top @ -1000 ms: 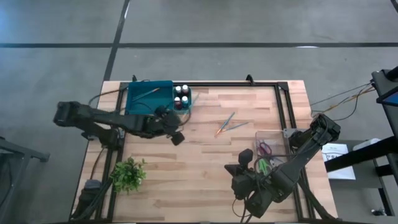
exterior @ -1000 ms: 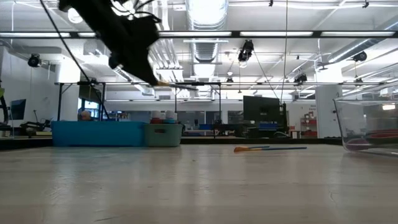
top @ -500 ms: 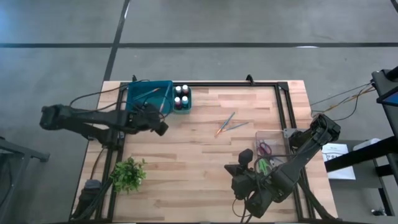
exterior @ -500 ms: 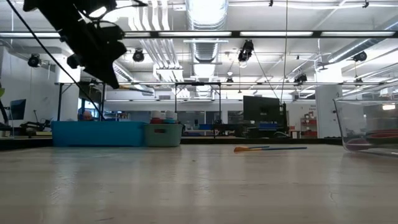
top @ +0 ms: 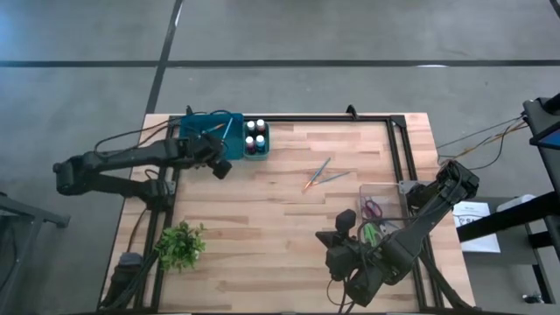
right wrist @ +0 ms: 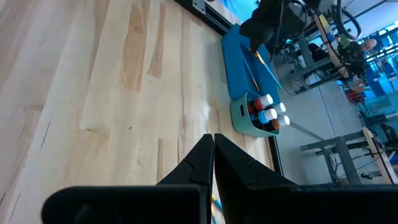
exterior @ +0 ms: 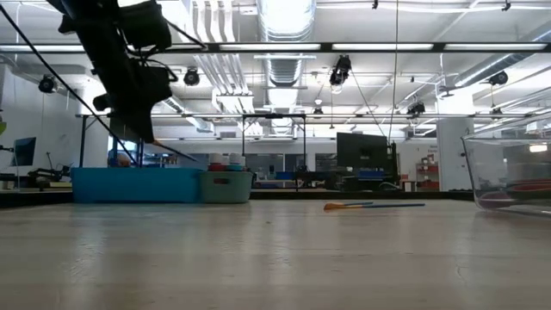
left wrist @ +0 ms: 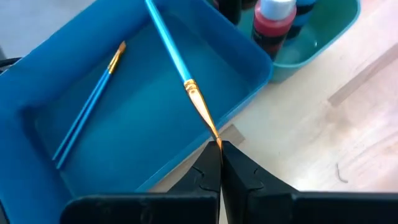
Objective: Pick & Place Paint Supplies
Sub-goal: Put the blue paint brush into the blue bin
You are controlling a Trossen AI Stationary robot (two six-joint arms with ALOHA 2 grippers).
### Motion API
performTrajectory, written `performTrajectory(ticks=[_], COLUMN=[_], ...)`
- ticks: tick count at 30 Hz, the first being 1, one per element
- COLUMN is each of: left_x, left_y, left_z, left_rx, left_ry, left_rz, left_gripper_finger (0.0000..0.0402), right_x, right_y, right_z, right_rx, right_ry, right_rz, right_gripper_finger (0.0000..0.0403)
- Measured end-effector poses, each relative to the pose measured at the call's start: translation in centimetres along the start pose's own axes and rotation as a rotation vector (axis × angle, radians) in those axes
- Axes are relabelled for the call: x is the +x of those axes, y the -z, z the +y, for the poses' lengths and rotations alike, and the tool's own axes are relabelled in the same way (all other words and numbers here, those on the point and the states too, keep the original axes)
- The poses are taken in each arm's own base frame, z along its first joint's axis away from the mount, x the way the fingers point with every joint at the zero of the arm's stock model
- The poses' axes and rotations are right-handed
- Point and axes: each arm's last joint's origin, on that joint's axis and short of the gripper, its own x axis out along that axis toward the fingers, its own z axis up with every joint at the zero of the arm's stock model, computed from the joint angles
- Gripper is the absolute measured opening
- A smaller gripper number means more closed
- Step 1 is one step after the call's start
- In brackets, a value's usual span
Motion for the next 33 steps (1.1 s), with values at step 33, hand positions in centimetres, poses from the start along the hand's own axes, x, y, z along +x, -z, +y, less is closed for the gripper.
performTrajectory(ticks=[33], left_x=[0.9], left_y=[0.5], left_z=[2.2], left_rx=[0.115], left_ry=[-0.107], left_rz=[0.101], left_gripper_finger=[0.009], right_x=[0.0], right_y=[0.0], right_z=[0.0], right_rx=[0.001], right_ry=[-0.001], right_rz=[0.0], right_gripper_finger=[0.0009])
